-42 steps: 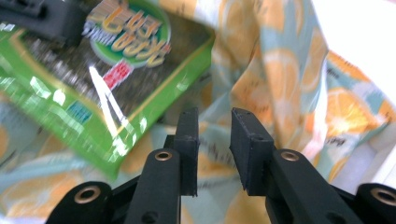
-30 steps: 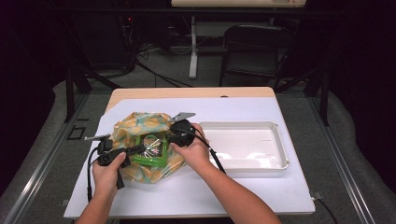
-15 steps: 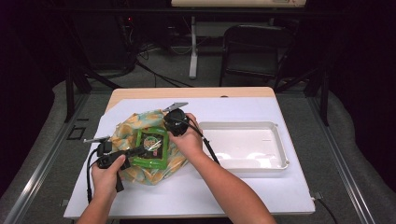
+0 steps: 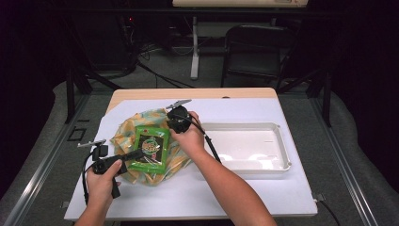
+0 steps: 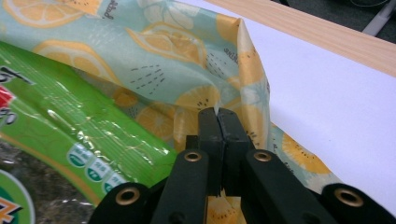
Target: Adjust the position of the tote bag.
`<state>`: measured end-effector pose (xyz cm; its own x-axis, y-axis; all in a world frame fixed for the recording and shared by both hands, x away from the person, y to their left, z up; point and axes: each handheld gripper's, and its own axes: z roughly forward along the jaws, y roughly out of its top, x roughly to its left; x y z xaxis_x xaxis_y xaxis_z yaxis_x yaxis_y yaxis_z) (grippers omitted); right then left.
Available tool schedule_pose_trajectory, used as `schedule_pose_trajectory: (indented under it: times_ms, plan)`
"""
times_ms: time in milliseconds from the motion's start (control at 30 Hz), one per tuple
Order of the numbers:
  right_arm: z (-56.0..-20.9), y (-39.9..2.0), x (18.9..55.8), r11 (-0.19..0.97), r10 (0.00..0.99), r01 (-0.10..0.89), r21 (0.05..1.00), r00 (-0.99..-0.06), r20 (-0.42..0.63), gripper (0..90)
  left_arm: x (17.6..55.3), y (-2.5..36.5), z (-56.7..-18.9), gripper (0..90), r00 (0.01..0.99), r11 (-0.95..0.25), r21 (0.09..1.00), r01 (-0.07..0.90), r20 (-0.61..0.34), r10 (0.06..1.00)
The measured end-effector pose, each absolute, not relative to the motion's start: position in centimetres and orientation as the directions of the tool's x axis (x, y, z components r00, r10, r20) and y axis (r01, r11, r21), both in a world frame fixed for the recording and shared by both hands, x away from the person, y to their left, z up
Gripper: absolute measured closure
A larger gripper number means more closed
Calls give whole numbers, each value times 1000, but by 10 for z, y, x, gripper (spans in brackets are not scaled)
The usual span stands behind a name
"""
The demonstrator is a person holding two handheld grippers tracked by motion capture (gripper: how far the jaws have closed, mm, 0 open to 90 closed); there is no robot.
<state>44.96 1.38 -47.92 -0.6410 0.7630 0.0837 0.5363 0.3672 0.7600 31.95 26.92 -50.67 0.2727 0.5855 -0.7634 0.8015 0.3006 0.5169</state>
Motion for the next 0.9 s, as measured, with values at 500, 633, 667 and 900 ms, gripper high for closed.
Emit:
schedule_pose_trajectory:
  times_ms: [500, 633, 667, 900]
  plan:
    - [-481, 17, 448, 378, 757, 538, 753, -648, 82, 877, 286, 287, -494, 721, 317, 298, 575, 762, -733, 602]
    - [-482, 18, 447, 386, 757, 539, 749, -648, 76, 869, 280, 293, -492, 721, 316, 315, 584, 748, -731, 604]
    - [-482, 18, 447, 383, 757, 537, 752, -649, 78, 867, 279, 295, -492, 721, 317, 315, 586, 746, -729, 607]
    - [-481, 20, 442, 389, 743, 530, 754, -664, 84, 840, 276, 299, -483, 721, 330, 327, 616, 717, -713, 619]
